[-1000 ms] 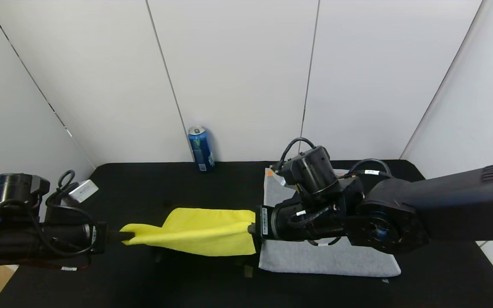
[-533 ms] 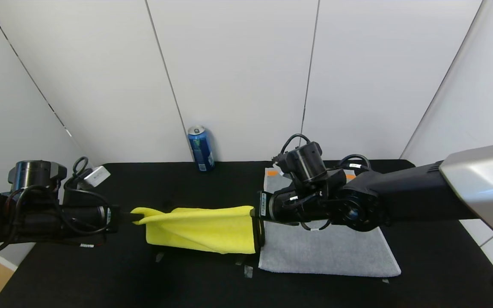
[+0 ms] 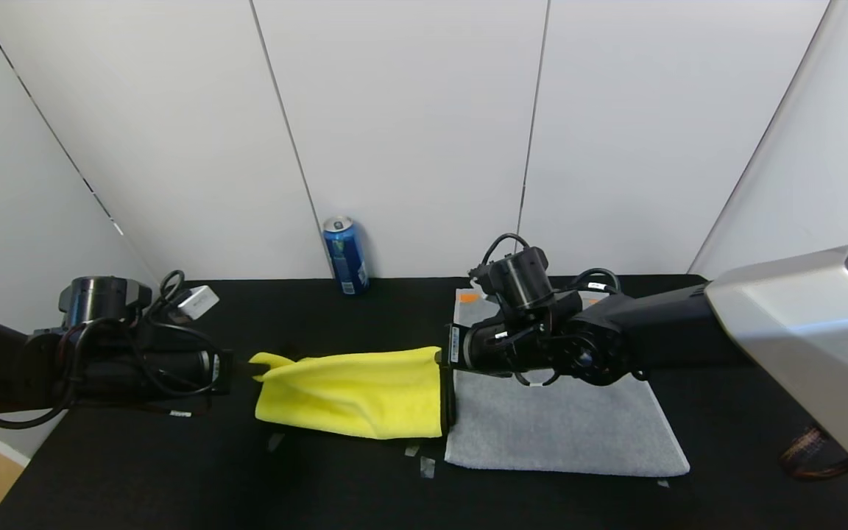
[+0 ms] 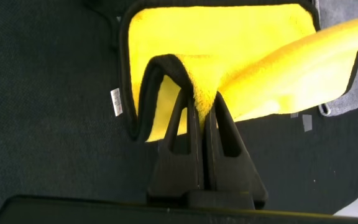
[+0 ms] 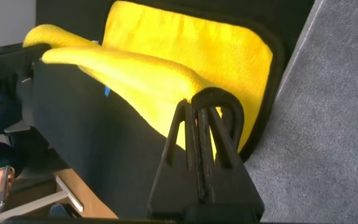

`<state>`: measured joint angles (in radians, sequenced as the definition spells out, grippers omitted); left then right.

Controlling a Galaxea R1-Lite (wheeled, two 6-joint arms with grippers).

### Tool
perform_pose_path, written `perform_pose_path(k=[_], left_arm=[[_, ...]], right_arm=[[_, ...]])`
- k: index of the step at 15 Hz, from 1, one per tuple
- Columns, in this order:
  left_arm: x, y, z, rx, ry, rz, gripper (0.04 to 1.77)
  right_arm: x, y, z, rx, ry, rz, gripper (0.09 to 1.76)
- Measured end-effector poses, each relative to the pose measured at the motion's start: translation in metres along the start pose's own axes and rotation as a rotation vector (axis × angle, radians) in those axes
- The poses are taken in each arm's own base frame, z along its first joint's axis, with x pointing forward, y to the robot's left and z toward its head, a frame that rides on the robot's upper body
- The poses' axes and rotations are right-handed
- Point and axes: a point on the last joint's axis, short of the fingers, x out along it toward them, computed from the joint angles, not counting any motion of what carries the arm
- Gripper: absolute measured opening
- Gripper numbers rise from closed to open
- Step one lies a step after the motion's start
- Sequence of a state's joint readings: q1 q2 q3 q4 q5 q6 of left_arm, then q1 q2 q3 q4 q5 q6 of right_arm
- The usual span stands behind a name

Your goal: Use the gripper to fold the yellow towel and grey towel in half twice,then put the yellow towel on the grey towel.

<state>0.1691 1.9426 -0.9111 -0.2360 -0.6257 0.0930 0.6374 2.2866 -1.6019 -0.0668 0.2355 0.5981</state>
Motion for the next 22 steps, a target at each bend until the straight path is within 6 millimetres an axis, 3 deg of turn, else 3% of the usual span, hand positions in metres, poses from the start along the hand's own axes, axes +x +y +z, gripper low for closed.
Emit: perform_pose_path(k=[6, 10, 13, 17, 22], left_arm=[[0.014, 0.010, 0.001, -0.002, 0.005, -0.001, 0.13], [0.021, 0.015, 0.007, 0.023, -0.047, 0.003, 0.74], [0.024, 0.018, 0.006, 0.020, -0.043, 0.003, 1.05], [0.020, 0.020, 0.009, 0.023, -0.059, 0.013, 1.32], [0.004, 0.010, 0.014, 0.037, -0.084, 0.018, 1.50]], right_arm=[[0.014, -0.008, 0.003, -0.007, -0.004, -0.007, 0.11], [0.020, -0.012, 0.003, -0.014, -0.004, -0.011, 0.73], [0.021, -0.013, 0.005, -0.013, -0.011, -0.010, 1.04], [0.019, -0.012, 0.010, -0.019, -0.026, -0.004, 1.31], [0.004, -0.013, 0.021, -0.010, -0.062, -0.034, 1.50]])
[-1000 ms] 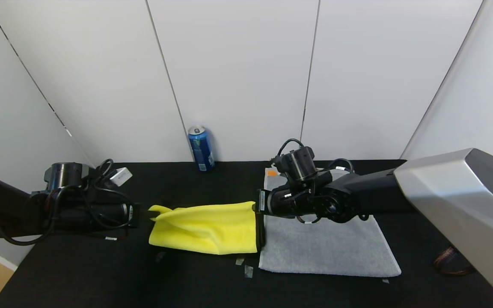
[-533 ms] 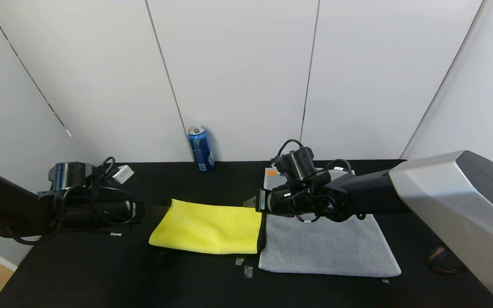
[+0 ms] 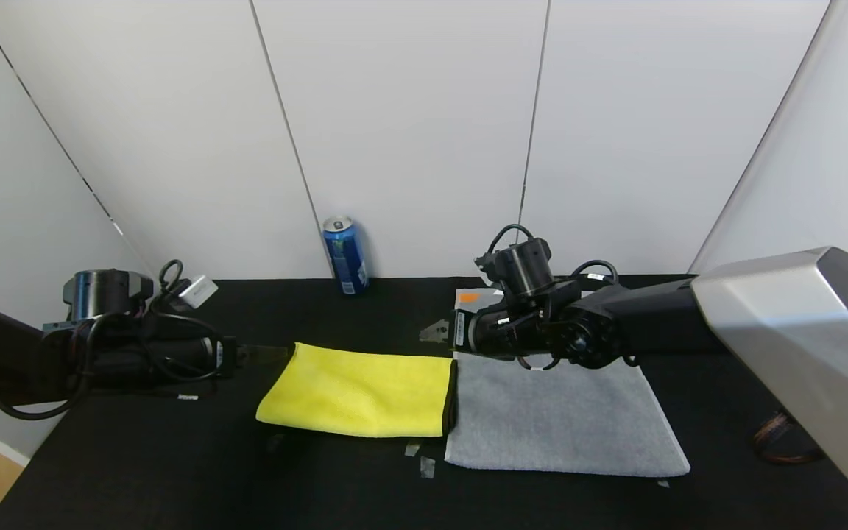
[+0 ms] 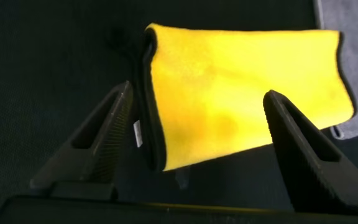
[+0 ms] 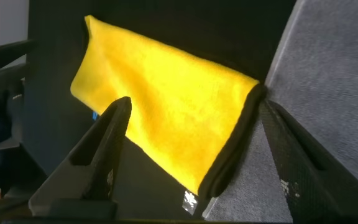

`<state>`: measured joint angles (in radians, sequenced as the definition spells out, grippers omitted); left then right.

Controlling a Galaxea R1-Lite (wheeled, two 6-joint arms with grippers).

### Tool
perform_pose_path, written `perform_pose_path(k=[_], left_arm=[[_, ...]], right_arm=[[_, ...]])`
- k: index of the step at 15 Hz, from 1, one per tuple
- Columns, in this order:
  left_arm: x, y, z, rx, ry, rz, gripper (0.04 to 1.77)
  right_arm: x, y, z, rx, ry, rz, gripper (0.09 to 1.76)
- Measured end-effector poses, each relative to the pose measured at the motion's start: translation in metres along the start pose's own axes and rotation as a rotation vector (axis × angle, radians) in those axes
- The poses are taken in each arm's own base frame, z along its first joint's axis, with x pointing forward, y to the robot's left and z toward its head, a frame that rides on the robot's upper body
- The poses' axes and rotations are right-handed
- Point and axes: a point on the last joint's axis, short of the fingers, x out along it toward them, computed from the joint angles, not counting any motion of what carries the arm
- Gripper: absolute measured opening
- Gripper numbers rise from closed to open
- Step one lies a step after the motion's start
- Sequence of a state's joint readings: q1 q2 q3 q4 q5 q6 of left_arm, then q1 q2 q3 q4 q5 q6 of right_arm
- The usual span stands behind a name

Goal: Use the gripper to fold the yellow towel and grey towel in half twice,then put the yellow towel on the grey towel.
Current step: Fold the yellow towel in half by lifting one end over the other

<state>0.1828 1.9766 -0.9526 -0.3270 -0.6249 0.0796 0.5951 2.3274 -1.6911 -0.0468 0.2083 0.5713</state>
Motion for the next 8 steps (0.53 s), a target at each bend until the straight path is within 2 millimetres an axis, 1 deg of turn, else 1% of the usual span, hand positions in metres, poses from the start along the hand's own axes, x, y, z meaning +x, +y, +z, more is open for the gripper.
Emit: perform_pose_path(k=[3, 5, 8], left_arm=[[-0.016, -0.013, 0.005, 0.013, -0.014, -0.003, 1.57], [-0.028, -0.019, 0.005, -0.050, -0.001, -0.004, 1.60], [-0.041, -0.020, 0.003, -0.121, 0.001, 0.011, 1.64]], right_arm=[[-0.014, 0.005, 0.004, 0.004, 0.003, -0.023, 1.56], [-0.024, 0.010, 0.005, 0.000, 0.001, -0.019, 1.60], [-0.037, 0.016, 0.002, -0.005, 0.006, -0.014, 1.63]])
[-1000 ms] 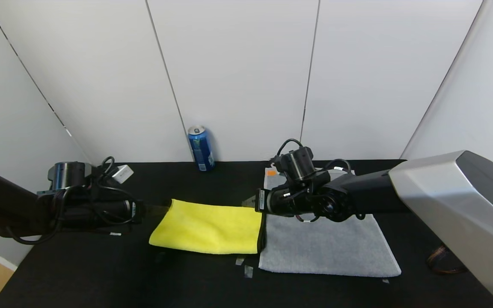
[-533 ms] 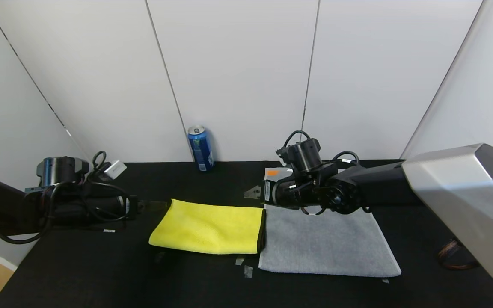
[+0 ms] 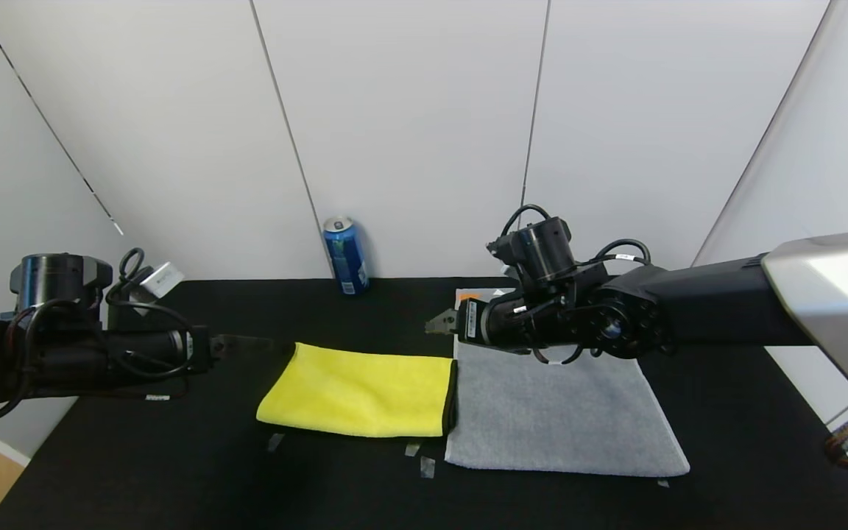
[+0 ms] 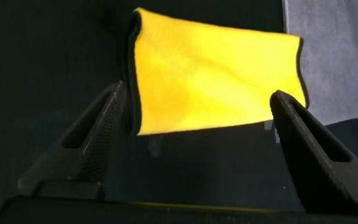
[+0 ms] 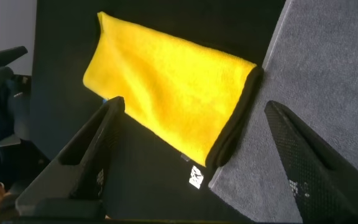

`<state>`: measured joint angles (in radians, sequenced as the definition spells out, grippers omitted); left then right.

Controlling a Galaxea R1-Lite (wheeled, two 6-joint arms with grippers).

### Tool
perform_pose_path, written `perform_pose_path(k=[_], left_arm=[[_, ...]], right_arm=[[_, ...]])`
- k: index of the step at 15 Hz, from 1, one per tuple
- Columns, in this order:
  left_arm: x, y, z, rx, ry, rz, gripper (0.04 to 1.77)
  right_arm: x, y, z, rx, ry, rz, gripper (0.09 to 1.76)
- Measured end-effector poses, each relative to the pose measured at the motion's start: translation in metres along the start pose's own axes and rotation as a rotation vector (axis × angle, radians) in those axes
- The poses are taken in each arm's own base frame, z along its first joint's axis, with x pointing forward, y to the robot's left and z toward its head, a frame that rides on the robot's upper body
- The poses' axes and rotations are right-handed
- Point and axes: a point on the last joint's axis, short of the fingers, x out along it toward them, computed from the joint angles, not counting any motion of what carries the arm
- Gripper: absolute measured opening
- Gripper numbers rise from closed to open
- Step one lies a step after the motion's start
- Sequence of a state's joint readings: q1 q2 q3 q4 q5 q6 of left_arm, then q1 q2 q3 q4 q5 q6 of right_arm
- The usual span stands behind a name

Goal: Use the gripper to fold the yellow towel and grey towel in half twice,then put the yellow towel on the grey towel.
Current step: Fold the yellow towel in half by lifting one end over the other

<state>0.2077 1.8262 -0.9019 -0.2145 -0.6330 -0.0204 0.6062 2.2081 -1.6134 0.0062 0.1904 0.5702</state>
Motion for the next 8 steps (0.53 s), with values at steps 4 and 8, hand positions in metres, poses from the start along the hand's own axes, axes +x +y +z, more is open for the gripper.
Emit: perform_pose_path(k=[4, 8], left_arm=[[0.009, 0.019, -0.015, -0.061, 0.049, 0.021, 1.67], [0.032, 0.035, -0.026, -0.099, 0.104, 0.016, 1.69]], right_arm=[[-0.005, 0.001, -0.007, -0.003, 0.010, -0.013, 1.66], [-0.008, 0.004, -0.009, -0.002, 0.011, -0.004, 1.68]])
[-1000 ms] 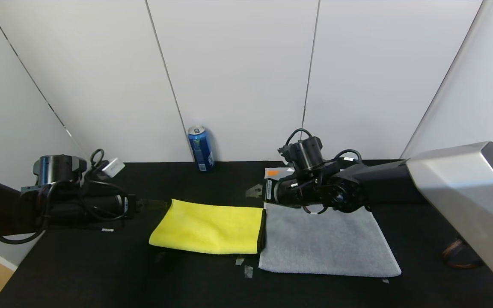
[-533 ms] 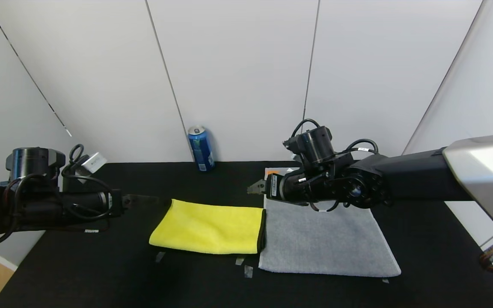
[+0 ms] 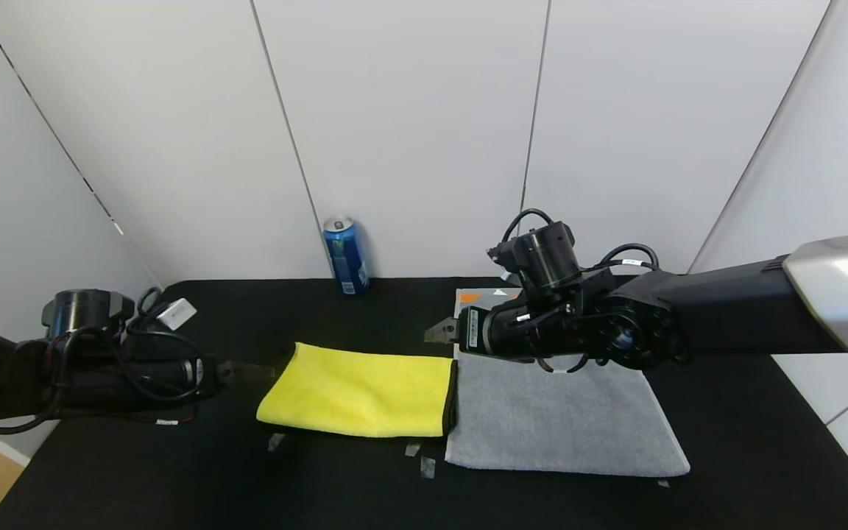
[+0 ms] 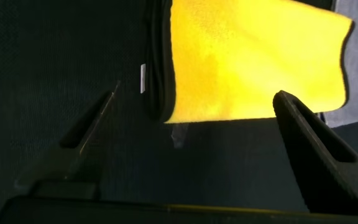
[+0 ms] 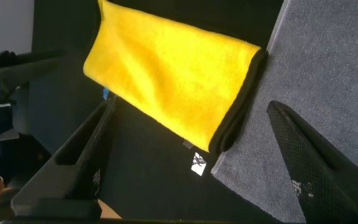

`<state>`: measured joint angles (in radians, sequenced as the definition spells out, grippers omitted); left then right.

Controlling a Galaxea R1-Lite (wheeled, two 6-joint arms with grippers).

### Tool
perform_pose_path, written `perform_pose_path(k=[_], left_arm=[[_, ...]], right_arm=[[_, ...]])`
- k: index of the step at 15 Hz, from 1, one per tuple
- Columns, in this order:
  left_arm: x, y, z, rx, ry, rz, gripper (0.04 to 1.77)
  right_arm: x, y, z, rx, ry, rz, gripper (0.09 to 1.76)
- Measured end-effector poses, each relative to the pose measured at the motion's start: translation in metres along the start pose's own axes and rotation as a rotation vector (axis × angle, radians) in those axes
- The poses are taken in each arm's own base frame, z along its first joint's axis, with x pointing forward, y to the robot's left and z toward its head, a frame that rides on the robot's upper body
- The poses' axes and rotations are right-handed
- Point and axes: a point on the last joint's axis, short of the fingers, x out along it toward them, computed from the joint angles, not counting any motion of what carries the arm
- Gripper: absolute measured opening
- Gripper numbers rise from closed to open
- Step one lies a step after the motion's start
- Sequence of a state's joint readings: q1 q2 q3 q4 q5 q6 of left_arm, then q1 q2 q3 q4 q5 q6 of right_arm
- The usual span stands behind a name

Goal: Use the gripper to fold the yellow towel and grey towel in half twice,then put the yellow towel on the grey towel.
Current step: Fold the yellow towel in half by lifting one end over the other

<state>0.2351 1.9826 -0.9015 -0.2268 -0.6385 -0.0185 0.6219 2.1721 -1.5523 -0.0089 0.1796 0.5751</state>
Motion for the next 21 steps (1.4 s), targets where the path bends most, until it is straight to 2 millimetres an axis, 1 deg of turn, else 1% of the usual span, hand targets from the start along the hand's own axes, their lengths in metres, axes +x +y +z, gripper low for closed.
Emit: perform_pose_path(k=[4, 7, 11, 14, 21], left_arm=[[0.018, 0.013, -0.004, -0.020, 0.035, 0.000, 1.70], [0.029, 0.016, -0.007, -0.012, 0.041, -0.009, 1.70], [0.041, 0.011, -0.011, 0.000, 0.070, -0.030, 1.71], [0.049, 0.005, -0.014, 0.022, 0.074, -0.045, 1.71], [0.057, 0.003, -0.020, 0.023, 0.096, -0.056, 1.71]], right_arm=[[0.001, 0.000, 0.000, 0.000, -0.020, 0.018, 1.69], [0.004, -0.001, 0.001, 0.007, -0.053, 0.038, 1.70], [0.013, -0.008, 0.000, 0.014, -0.060, 0.040, 1.70], [0.018, -0.010, -0.006, 0.014, -0.041, 0.034, 1.70], [0.021, -0.017, -0.003, 0.019, -0.048, 0.025, 1.70]])
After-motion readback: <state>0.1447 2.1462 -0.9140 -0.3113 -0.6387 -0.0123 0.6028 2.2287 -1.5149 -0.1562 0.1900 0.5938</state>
